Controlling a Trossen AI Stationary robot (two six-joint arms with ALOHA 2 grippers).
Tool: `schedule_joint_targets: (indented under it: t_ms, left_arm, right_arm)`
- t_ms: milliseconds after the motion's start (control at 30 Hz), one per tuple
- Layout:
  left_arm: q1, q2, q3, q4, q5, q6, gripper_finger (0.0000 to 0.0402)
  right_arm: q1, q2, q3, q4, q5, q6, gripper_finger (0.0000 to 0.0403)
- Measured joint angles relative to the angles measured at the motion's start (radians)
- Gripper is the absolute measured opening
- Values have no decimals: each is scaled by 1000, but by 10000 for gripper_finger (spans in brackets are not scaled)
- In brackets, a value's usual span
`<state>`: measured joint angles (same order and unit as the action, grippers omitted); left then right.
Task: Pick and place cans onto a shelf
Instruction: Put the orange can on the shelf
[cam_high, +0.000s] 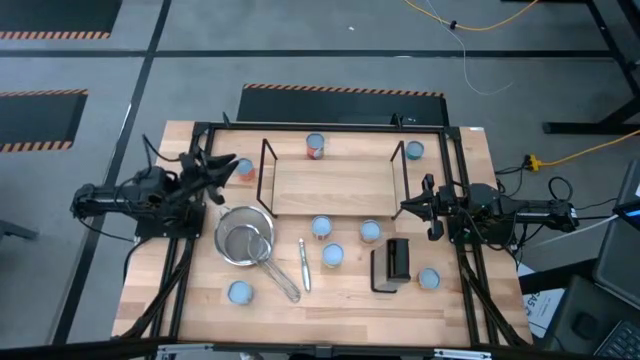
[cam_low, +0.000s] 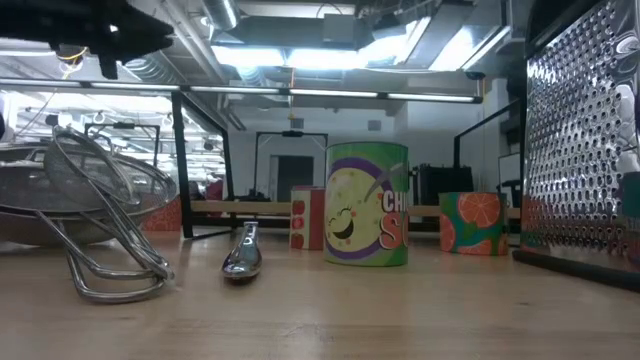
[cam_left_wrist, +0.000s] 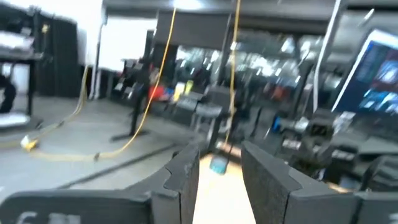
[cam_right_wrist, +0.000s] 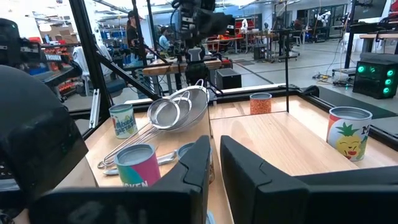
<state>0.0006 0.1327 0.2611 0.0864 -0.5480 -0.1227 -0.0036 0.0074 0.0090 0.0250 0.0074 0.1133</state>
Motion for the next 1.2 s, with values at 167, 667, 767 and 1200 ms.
schedule_joint_targets:
  t_ms: [167, 667, 767, 1200]
  left_arm:
    - [1, 86, 112, -152, -21, -6, 112]
    - [3, 274, 407, -675, -43, -138, 112]
    - [21, 304, 447, -750, -34, -138, 112]
    - [257, 506, 488, -982, 162, -32, 108]
  right_arm:
    - [0, 0, 0, 0, -1, -62, 45]
    - [0, 0, 0, 0, -1, -96, 45]
    - [0, 0, 0, 0, -1, -96, 45]
    - [0, 0, 0, 0, -1, -96, 45]
